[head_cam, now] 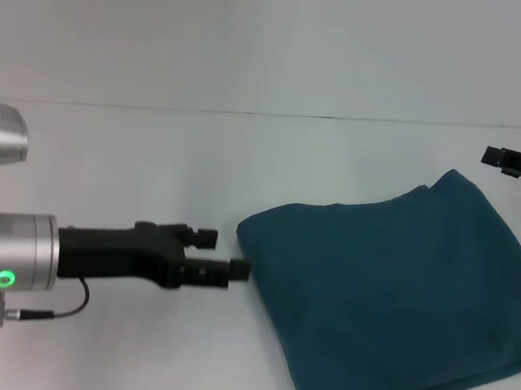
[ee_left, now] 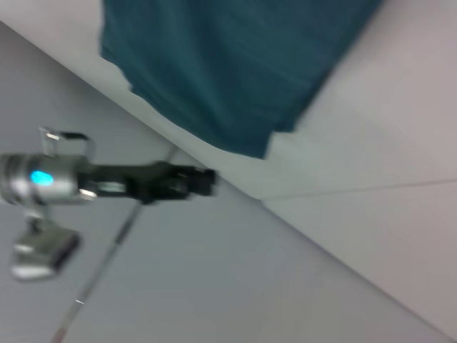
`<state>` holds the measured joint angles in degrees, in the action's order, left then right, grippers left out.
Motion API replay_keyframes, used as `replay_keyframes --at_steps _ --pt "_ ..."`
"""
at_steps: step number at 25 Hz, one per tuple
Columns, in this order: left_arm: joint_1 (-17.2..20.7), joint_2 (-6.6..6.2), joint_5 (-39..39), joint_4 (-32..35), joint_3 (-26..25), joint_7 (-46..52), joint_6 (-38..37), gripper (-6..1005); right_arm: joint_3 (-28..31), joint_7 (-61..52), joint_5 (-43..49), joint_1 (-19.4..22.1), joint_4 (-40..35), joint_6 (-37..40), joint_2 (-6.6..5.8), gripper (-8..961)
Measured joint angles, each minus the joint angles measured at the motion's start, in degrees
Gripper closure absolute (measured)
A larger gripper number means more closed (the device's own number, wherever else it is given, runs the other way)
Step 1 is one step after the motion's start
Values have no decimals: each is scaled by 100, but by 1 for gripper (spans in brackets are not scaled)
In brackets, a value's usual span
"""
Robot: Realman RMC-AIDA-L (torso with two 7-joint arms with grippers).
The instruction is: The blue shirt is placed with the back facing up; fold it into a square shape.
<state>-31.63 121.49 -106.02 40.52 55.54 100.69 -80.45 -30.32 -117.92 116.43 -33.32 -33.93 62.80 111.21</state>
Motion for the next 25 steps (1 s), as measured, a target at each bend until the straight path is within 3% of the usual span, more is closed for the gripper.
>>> replay_keyframes --at_steps 6,10,13,15,21,25 --pt "-300 -4 -22 -326 -68 666 836 89 82 -211 -20 190 -146 1125 -265 458" --pt "-544 -23 -71 -579 -18 1185 1202 89 133 -429 -20 328 -462 1555 -312 258" --pt "-603 -25 -98 -648 -6 1327 1302 89 216 -469 -19 401 -645 1820 -328 233" --pt "-865 -2 -231 -961 9 1912 1776 89 267 -470 -19 415 -687 1945 -342 216" --pt "-1231 41 -249 -1507 23 2206 2195 90 281 -390 -23 404 -694 2027 -365 208" --pt "-1327 171 -253 -1640 70 2210 2461 89 273 -320 -27 363 -696 2033 -363 208"
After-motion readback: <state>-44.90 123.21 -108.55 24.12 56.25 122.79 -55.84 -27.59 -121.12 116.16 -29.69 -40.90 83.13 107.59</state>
